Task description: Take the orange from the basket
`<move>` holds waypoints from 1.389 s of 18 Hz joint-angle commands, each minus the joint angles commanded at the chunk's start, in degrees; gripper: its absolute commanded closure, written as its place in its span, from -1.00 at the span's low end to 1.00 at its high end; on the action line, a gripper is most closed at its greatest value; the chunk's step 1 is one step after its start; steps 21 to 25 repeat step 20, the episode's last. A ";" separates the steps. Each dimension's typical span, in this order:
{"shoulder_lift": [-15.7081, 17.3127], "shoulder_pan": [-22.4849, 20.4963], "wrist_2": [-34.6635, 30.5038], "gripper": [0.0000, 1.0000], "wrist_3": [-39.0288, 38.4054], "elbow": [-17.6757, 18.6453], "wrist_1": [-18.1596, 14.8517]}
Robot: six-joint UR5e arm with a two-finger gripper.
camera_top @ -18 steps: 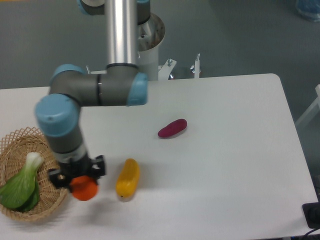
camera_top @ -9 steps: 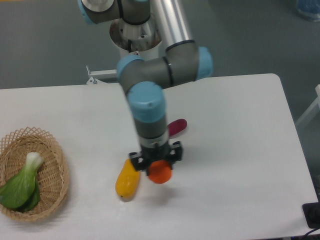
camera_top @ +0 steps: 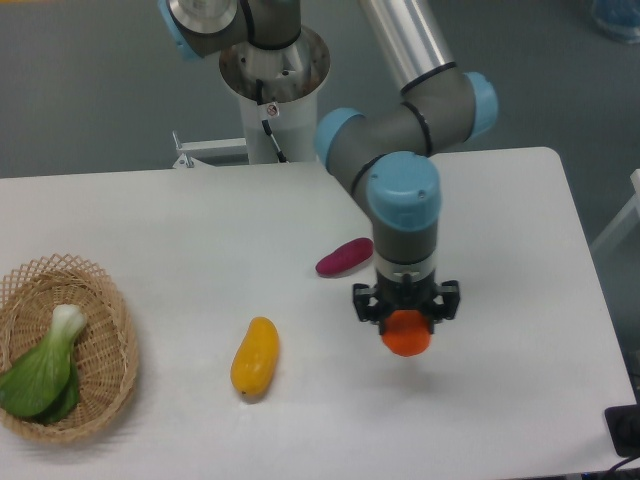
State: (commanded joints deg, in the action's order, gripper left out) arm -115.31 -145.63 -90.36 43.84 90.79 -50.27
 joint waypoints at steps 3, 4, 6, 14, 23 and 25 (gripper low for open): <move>0.00 -0.01 -0.34 -0.12 5.27 -0.18 0.00; -0.09 -0.09 -0.52 -0.12 6.94 -0.26 -0.09; -0.18 -0.01 -0.79 -0.13 8.97 -0.70 -0.53; 0.17 -0.09 -3.42 -0.16 9.42 -0.71 -0.79; 0.26 -0.09 -3.60 -0.17 9.42 -0.09 -0.70; 0.26 -0.09 -3.60 -0.17 9.42 -0.09 -0.70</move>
